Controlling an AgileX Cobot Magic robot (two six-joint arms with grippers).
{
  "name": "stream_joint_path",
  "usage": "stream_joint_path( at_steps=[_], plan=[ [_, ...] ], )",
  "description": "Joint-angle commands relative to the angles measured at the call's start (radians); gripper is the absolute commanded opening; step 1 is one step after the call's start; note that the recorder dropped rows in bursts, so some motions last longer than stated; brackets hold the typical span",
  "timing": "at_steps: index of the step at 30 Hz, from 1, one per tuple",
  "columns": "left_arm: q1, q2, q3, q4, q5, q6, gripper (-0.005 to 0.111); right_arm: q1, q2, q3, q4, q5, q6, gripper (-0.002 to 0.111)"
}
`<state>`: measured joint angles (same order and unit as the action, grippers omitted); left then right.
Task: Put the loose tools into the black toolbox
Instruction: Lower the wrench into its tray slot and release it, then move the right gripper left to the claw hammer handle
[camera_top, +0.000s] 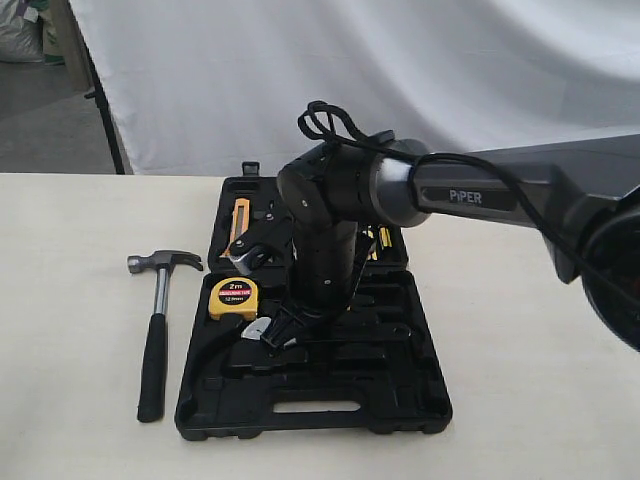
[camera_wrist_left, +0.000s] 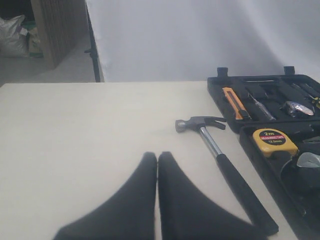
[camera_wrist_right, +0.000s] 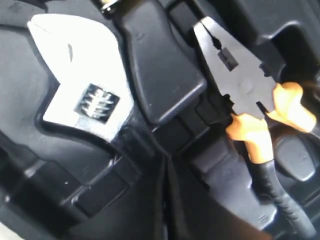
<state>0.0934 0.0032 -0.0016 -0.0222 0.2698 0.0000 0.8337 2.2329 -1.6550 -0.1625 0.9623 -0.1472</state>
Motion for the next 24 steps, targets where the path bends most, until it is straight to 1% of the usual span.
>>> stream_joint_path(
  at_steps=[1,5,8,12,16,19,22,24],
  plan=[
    [0.002,-0.003,0.002,-0.008,-0.001,0.000,0.001,-0.018,0.101,0.028,-0.021,-0.031,0.005,0.000],
    [0.002,-0.003,0.002,-0.008,-0.001,0.000,0.001,-0.018,0.153,0.028,-0.023,-0.012,-0.008,0.000],
    [0.002,-0.003,0.002,-0.008,-0.001,0.000,0.001,-0.018,0.161,0.028,-0.064,0.028,-0.010,0.000],
    [0.002,-0.003,0.002,-0.008,-0.001,0.000,0.001,-0.018,0.118,0.004,-0.101,0.090,-0.006,0.000],
    [0.002,-0.003,0.002,-0.008,-0.001,0.000,0.001,-0.018,0.026,-0.047,-0.097,0.073,0.023,0.000],
    [0.002,-0.003,0.002,-0.008,-0.001,0.000,0.001,-0.016,-0.037,-0.099,-0.097,0.032,0.087,0.000],
    [0.002,-0.003,0.002,-0.008,-0.001,0.000,0.001,-0.012,-0.074,-0.145,-0.062,-0.028,0.206,0.000],
    [0.002,-0.003,0.002,-0.008,-0.001,0.000,0.001,0.011,-0.077,-0.161,-0.086,-0.055,0.281,0.000]
  ],
)
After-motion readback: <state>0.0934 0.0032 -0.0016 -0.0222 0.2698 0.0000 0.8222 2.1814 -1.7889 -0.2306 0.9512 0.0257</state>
